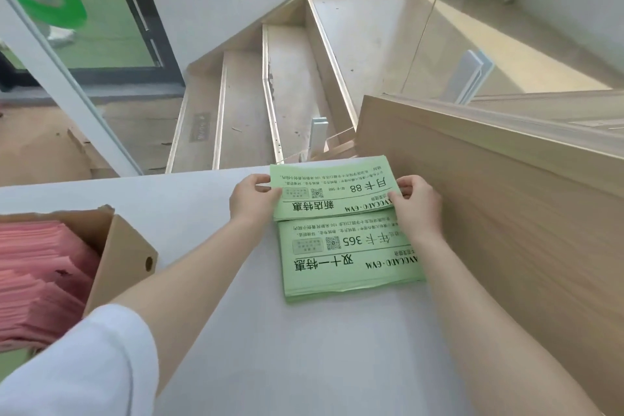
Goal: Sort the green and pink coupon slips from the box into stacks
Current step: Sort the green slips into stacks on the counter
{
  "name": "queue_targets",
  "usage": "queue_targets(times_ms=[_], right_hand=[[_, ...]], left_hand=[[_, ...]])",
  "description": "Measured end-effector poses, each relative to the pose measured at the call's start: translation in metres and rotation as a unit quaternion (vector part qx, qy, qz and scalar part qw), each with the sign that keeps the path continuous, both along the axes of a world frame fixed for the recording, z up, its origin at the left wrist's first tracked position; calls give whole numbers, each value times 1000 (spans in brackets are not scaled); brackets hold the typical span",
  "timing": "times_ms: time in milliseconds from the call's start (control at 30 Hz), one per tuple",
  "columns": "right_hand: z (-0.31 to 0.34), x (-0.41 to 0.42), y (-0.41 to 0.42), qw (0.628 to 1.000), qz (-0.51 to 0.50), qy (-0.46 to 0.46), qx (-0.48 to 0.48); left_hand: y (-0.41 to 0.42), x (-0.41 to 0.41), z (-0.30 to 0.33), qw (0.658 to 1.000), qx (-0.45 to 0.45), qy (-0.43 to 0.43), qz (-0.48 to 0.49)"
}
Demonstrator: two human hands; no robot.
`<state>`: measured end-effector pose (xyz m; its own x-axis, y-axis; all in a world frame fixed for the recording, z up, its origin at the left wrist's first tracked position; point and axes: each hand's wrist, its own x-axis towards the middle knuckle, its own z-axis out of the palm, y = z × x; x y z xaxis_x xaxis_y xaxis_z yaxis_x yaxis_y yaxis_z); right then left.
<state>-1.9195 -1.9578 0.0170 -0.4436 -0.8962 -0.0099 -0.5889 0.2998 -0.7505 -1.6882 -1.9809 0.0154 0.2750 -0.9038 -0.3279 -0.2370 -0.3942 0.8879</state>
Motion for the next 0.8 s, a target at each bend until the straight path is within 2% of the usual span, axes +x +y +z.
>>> queue_targets(times_ms=[133,300,433,500,567,633,800], right_hand=[[-6,0,-10,996,34,63,53],[-11,0,-14,994,44,24,94],[-6,0,-7,993,52,14,103],[2,3,-1,994,64,4,94],[17,12,11,998,49,7,28],[32,28,24,997,51,5,-55],[63,95,68,959,255,-70,-101]], left_hand=[[3,-4,-1,1000,24,5,-17],[17,-19,15,979,56,196,-11],[24,-14,18,973,60,223,-19],[25,-15,25,979,79,185,-36],[31,-17,41,991,85,73,-74],[39,-17,60,992,39,-19,-118],[79,22,111,957,-130,-130,-225]])
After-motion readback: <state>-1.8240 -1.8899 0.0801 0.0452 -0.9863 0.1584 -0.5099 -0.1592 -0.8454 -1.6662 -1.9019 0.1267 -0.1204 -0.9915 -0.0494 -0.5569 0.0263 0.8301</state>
